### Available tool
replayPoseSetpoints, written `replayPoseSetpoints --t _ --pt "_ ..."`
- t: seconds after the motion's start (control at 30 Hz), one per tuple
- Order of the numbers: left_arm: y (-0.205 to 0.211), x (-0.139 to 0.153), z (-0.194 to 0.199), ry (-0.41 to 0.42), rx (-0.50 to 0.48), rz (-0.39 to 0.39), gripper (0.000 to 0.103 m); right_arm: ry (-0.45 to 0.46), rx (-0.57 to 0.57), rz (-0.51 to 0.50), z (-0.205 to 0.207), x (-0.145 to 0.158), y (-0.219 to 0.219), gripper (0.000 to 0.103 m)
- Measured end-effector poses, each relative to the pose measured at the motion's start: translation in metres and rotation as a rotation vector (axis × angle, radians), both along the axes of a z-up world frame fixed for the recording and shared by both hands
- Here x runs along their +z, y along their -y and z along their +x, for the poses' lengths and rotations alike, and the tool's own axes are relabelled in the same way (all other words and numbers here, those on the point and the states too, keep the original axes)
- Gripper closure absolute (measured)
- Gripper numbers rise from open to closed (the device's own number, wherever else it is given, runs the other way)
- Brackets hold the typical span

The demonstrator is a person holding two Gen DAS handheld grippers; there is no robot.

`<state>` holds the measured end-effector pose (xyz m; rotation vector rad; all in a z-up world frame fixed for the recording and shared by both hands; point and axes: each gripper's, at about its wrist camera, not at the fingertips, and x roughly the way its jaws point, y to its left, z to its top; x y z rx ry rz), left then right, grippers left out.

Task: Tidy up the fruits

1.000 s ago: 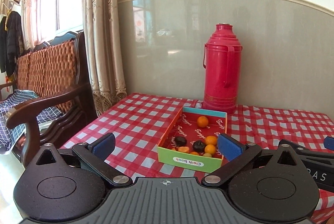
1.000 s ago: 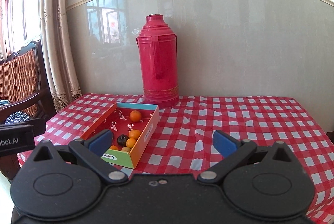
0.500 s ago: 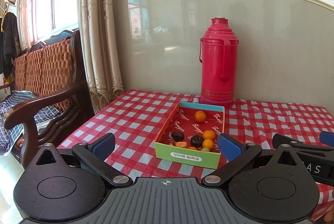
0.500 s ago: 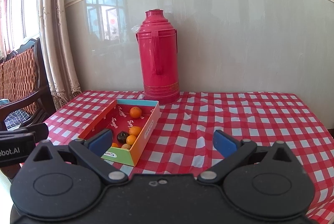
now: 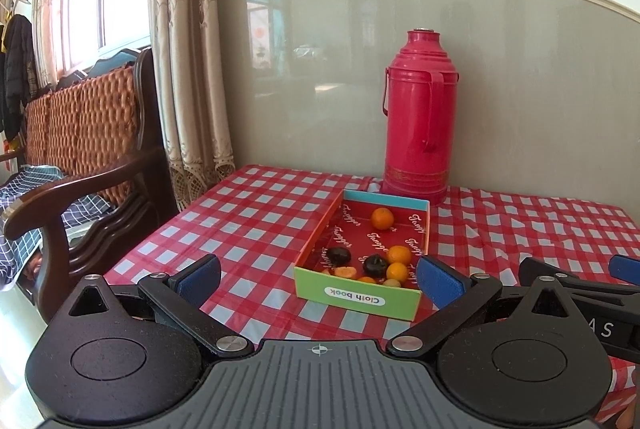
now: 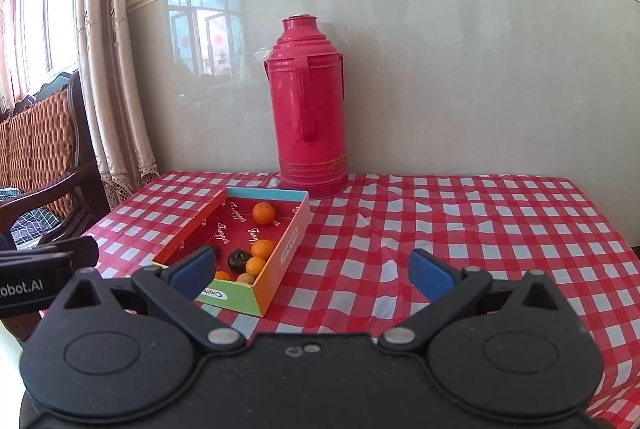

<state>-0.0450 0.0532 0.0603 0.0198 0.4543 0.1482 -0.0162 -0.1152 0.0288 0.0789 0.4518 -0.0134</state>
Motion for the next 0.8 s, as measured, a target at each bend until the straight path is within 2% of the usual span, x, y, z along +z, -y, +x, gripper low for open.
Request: replayPoseSetpoints --t 0.8 --pt "-0.0009 -0.0002 0.0002 0.003 0.001 0.001 0.0 -0.009 0.008 -0.005 0.003 -0.0027 -0.0046 0.006"
